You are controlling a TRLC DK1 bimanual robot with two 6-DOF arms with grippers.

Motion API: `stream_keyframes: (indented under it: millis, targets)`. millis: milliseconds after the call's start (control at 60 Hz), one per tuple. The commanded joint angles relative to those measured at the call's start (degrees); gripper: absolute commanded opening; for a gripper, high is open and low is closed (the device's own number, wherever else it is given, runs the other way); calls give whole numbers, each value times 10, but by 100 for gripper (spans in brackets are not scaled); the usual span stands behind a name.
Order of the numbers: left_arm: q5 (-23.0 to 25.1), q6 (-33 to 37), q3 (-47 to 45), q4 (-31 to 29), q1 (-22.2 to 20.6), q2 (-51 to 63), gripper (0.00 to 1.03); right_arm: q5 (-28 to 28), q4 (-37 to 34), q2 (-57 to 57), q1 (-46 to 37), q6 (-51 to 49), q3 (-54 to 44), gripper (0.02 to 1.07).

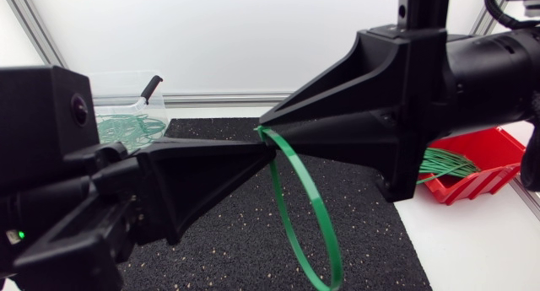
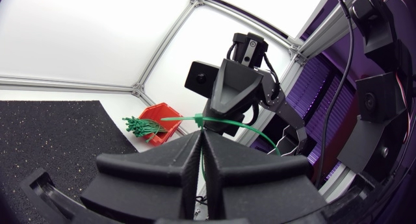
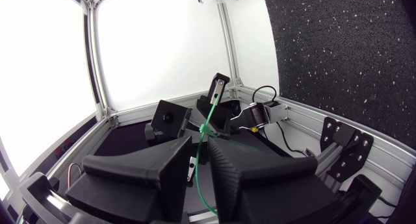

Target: Take a green cable tie from the red box, thread the tail through the head to close it, then place it in the transparent bin on the left.

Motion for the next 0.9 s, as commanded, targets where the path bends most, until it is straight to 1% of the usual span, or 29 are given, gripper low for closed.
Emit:
stream_keyframes:
  millis: [0,67,150,567,717,767,883]
  targets:
    - [10,13,4,25,4,-5,4,2,-14,2,-3,-2,8,42]
    - [10,13,3,27,8,-2,4,-5,-16,1,-2,-3,10,45]
    - [10,14,1,28,11,0,4,-5,-17,-3,-2,-4,11,46]
    - [14,36,-16,32,35,16,4,-6,-19,-21,-15,-8,21,47]
    - [24,76,-33,30,38,16,4,-5,-19,-2,-35,-37,18,47]
    - [29,90,-38,30,45,16,4,-6,-19,8,-49,-53,18,47]
    - [29,133,-58,46,53,17,4,-7,-28,32,-63,-100,18,47]
